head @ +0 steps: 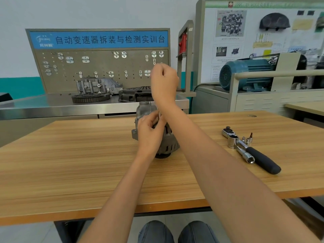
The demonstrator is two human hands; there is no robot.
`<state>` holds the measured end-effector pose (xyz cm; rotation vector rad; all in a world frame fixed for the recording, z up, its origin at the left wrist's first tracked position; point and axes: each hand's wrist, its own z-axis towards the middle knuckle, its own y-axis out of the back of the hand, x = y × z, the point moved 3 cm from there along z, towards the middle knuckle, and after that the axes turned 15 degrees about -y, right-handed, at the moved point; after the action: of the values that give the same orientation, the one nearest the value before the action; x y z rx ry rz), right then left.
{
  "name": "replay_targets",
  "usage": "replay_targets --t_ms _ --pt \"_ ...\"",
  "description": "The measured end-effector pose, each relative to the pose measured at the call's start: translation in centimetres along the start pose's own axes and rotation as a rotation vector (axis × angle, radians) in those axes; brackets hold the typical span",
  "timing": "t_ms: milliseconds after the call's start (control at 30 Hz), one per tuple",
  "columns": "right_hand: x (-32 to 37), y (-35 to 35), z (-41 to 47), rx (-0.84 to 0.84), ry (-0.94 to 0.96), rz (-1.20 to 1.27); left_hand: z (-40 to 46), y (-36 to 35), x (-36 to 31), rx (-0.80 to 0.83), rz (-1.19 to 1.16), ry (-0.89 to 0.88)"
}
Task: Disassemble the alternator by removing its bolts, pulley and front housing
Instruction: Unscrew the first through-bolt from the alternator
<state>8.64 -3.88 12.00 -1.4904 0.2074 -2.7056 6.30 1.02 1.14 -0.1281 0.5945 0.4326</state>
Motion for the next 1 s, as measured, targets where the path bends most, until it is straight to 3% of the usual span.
replay_targets --t_ms 133,233,333,400,467,600,667,733,900,933,1000 --pt "0.5 -0.4 0.9 0.253 -0.354 0.220 0.0 0.0 0.0 0.031 0.007 -0.024" --pt "0.3 -0.3 -0.3 0.132 -0.119 0.158 0.1 0.2 0.4 0.019 0.027 -0.017" --pt "-0.2 -0.5 -1.5 -0.180 0.255 -0.262 0.1 0.3 0.9 -0.024 0.031 0.055" --pt "0.1 -0.6 -1.5 -0.276 0.320 -0.381 0.1 0.1 0.8 -0.014 0.004 0.065" --pt "0.4 -0.4 -1.1 -0.196 0.201 -0.248 0.1 0.1 0.6 -0.015 0.013 0.054" --pt "0.7 -0.1 0.2 0.232 -0.285 0.171 0.0 0.0 0.2 0.022 0.021 0.027" --pt "0.6 0.1 0.2 0.341 -0.360 0.386 0.0 0.2 0.2 0.019 0.043 0.015" --pt "0.4 0.1 0.0 0.267 -0.265 0.374 0.0 0.1 0.2 0.016 0.062 0.007" --pt "-0.6 0.0 -2.1 -0.329 0.372 -0.306 0.2 0.1 0.9 -0.009 0.060 0.070" --pt "-0.5 0.0 -2.1 -0.365 0.403 -0.309 0.2 0.1 0.9 -0.011 0.053 0.071" --pt "-0.1 -0.1 -1.4 -0.228 0.300 -0.196 0.2 0.1 0.6 -0.028 0.057 0.061"
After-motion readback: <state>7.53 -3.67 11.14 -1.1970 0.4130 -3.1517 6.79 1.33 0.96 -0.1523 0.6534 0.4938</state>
